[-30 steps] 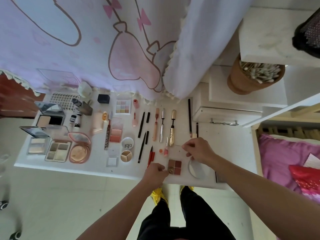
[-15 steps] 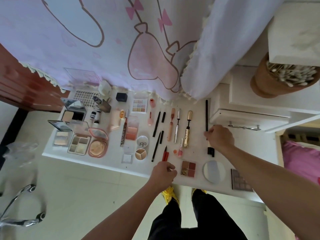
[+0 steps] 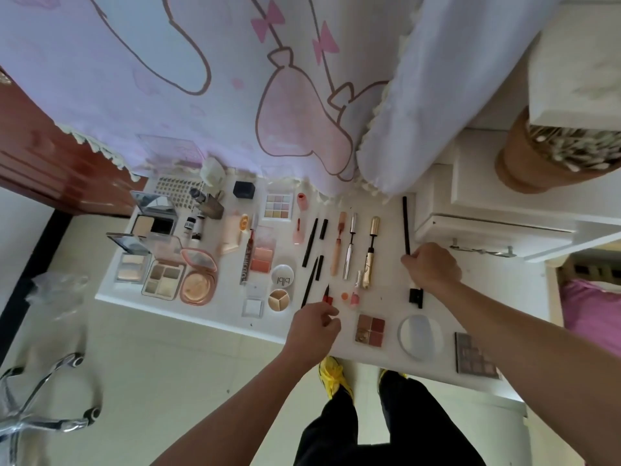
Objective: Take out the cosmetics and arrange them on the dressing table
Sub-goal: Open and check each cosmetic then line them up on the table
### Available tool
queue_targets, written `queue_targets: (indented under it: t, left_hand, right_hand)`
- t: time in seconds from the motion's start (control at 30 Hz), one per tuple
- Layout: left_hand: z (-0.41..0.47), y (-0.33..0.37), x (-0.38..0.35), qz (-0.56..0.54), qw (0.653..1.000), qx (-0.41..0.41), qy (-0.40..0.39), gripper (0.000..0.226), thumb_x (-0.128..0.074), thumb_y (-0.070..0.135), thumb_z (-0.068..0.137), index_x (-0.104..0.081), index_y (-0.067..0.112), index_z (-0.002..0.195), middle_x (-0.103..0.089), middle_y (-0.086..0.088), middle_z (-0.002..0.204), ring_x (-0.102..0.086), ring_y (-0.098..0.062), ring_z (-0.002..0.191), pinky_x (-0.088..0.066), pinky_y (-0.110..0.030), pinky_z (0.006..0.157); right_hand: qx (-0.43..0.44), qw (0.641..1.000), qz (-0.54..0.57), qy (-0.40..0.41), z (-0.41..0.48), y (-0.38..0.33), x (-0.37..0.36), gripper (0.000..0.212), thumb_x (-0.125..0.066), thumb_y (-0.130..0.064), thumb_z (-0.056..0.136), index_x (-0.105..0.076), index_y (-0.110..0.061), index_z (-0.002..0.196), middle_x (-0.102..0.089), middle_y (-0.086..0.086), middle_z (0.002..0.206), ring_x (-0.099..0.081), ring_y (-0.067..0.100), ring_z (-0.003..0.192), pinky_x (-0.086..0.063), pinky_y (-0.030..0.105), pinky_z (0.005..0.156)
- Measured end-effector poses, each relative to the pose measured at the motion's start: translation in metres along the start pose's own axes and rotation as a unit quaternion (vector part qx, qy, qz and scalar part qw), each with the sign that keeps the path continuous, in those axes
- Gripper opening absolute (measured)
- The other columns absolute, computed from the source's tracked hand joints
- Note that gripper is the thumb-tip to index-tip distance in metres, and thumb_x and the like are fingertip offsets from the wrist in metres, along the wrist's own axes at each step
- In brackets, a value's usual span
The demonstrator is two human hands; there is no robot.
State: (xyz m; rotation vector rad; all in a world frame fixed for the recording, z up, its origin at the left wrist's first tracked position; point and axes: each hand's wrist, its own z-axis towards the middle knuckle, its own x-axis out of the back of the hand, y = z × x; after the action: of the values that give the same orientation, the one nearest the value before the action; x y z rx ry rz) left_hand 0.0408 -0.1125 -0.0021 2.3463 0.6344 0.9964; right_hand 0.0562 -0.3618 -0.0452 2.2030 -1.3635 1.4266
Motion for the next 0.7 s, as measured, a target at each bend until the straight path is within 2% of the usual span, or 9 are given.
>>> queue_targets:
  t: [0.07,0.2,0.3,0.4,0.47,0.53,0.6,0.67,0.7]
  left_hand:
    - [0.002,0.01,0.009,0.007,0.999,-0.024,0.024,0.026,-0.059,0.016,0.087,-0.068,0.013,0.112,-0.071,-0.001,0.095,-0.067,-0.016,0.085,-0.056,-0.035,0.082]
    - [0.01,0.039,0.034,0.035,0.993,-0.084,0.078,0.025,-0.058,0.013,0.089,-0.069,0.014,0.112,-0.065,0.008,0.084,-0.064,-0.01,0.085,-0.052,-0.027,0.085]
    - [0.014,0.061,0.051,0.053,0.984,-0.139,0.098,0.025,-0.056,0.012,0.091,-0.067,0.014,0.114,-0.064,0.007,0.088,-0.061,-0.008,0.081,-0.048,-0.02,0.081]
    - [0.019,0.079,0.06,0.089,0.967,-0.209,0.119,0.024,-0.056,0.013,0.092,-0.067,0.014,0.114,-0.062,0.004,0.1,-0.061,-0.012,0.091,-0.051,-0.027,0.086]
    - [0.021,0.088,0.064,0.125,0.949,-0.26,0.13,0.026,-0.057,0.017,0.093,-0.065,0.017,0.117,-0.059,0.005,0.11,-0.058,-0.012,0.102,-0.049,-0.027,0.09]
    - [0.021,0.096,0.067,0.182,0.921,-0.313,0.146,0.03,-0.058,0.019,0.092,-0.062,0.017,0.121,-0.054,0.004,0.12,-0.05,-0.013,0.113,-0.043,-0.026,0.094]
    - [0.018,0.103,0.071,0.239,0.885,-0.363,0.166,0.036,-0.063,0.022,0.088,-0.061,0.018,0.124,-0.052,0.001,0.128,-0.046,-0.02,0.121,-0.04,-0.034,0.102]
    - [0.014,0.109,0.075,0.281,0.851,-0.403,0.183,0.04,-0.068,0.026,0.085,-0.061,0.019,0.123,-0.055,-0.002,0.128,-0.048,-0.024,0.122,-0.039,-0.043,0.105]
    - [0.012,0.111,0.076,0.3,0.836,-0.42,0.183,0.039,-0.067,0.029,0.085,-0.062,0.02,0.122,-0.059,-0.001,0.124,-0.051,-0.024,0.12,-0.039,-0.043,0.105]
  right_hand:
    - [0.022,0.999,0.031,-0.003,-0.012,0.002,0.005,0.033,-0.058,-0.031,0.091,-0.059,-0.011,0.064,-0.059,0.003,0.062,-0.056,0.021,0.06,-0.035,0.026,0.053]
    - [0.055,0.996,0.07,0.023,-0.04,0.007,0.028,0.021,-0.057,-0.033,0.092,-0.061,-0.019,0.077,-0.06,-0.003,0.072,-0.057,0.021,0.073,-0.035,0.029,0.06]
    - [0.086,0.992,0.08,0.043,-0.062,0.011,0.051,0.017,-0.056,-0.032,0.094,-0.059,-0.023,0.08,-0.056,-0.008,0.073,-0.053,0.019,0.074,-0.036,0.03,0.064]
    - [0.119,0.988,0.092,0.028,-0.081,0.014,0.073,0.022,-0.056,-0.033,0.095,-0.054,-0.027,0.074,-0.059,-0.01,0.073,-0.058,0.017,0.074,-0.041,0.032,0.065]
    - [0.144,0.983,0.113,0.003,-0.091,0.015,0.086,0.023,-0.057,-0.03,0.095,-0.057,-0.024,0.074,-0.064,-0.005,0.073,-0.064,0.018,0.071,-0.049,0.034,0.068]
    - [0.176,0.976,0.129,-0.031,-0.103,0.012,0.098,0.02,-0.058,-0.027,0.096,-0.061,-0.019,0.077,-0.067,-0.003,0.073,-0.066,0.012,0.065,-0.051,0.027,0.067]
    - [0.206,0.969,0.128,-0.05,-0.113,0.006,0.107,0.02,-0.059,-0.026,0.096,-0.061,-0.022,0.077,-0.065,-0.006,0.071,-0.061,0.007,0.063,-0.047,0.021,0.064]
    - [0.224,0.962,0.144,-0.06,-0.119,0.0,0.115,0.019,-0.059,-0.025,0.096,-0.061,-0.026,0.077,-0.06,-0.009,0.07,-0.056,0.005,0.065,-0.046,0.022,0.066]
    - [0.234,0.957,0.159,-0.067,-0.122,-0.003,0.119,0.019,-0.06,-0.024,0.096,-0.063,-0.026,0.078,-0.06,-0.01,0.069,-0.054,0.004,0.065,-0.046,0.023,0.067]
